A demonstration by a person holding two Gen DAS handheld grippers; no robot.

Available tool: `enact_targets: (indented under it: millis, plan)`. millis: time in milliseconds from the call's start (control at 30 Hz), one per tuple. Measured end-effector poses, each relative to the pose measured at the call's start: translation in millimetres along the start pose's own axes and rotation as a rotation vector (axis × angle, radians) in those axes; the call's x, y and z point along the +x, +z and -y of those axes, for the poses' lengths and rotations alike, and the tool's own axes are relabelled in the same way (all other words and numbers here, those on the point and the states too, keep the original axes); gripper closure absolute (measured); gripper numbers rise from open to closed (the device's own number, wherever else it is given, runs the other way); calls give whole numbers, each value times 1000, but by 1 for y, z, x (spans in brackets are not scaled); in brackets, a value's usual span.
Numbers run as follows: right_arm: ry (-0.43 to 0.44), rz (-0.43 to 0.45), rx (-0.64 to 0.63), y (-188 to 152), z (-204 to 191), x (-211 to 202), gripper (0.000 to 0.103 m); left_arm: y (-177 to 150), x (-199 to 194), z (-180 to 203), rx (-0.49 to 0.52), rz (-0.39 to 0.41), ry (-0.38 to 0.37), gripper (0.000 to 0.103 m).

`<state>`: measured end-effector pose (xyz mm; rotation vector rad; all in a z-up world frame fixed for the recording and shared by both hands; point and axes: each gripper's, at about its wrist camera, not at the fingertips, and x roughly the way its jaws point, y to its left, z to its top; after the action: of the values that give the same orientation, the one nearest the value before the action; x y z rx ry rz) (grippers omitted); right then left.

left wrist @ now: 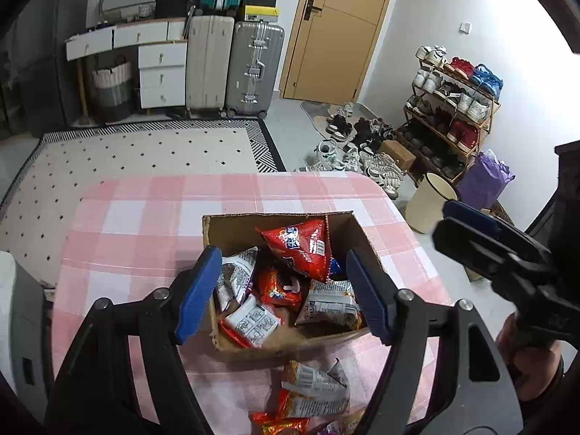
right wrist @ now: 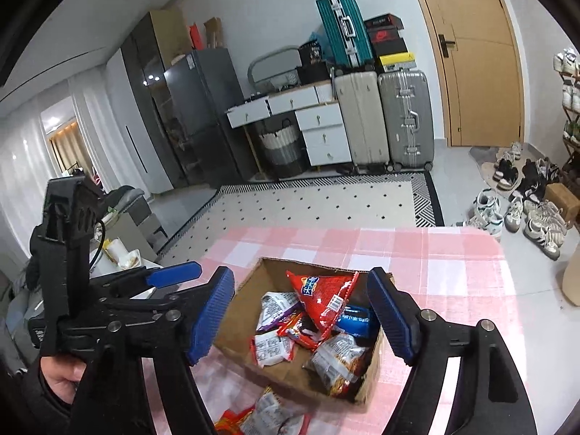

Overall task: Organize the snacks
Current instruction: 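Move both tools back toward the remaining snack pile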

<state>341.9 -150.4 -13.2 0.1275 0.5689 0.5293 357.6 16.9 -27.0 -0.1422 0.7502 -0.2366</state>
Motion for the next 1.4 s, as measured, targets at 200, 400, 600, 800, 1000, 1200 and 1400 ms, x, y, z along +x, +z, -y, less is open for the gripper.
enact_targets:
  millis: [200, 400, 600, 800, 1000, 1200, 1400]
  plan:
    - [-1, 44, -3, -3, -10, -41, 18, -7, -46, 9, 2, 63, 19, 21]
    - [-10, 77, 16, -13, -21, -80, 12, -26, -87, 22, 23, 86, 7, 18]
    - [-6, 89, 17, -37, -34, -117, 9, -54, -123, 27, 20, 112, -4, 13]
    - [-7, 93, 38, -65, -47, -151, 8, -83, -160, 24, -25, 145, -19, 3]
    - [-33, 95, 48, -100, -57, -181, 3, -119, -203, 29, -7, 204, -15, 1]
    - [-49, 81, 43, -128, -64, -198, 1, -150, -231, 34, -8, 230, -9, 1]
    - [-56, 50, 46, -153, -64, -201, 0, -179, -242, 35, 5, 240, 9, 1]
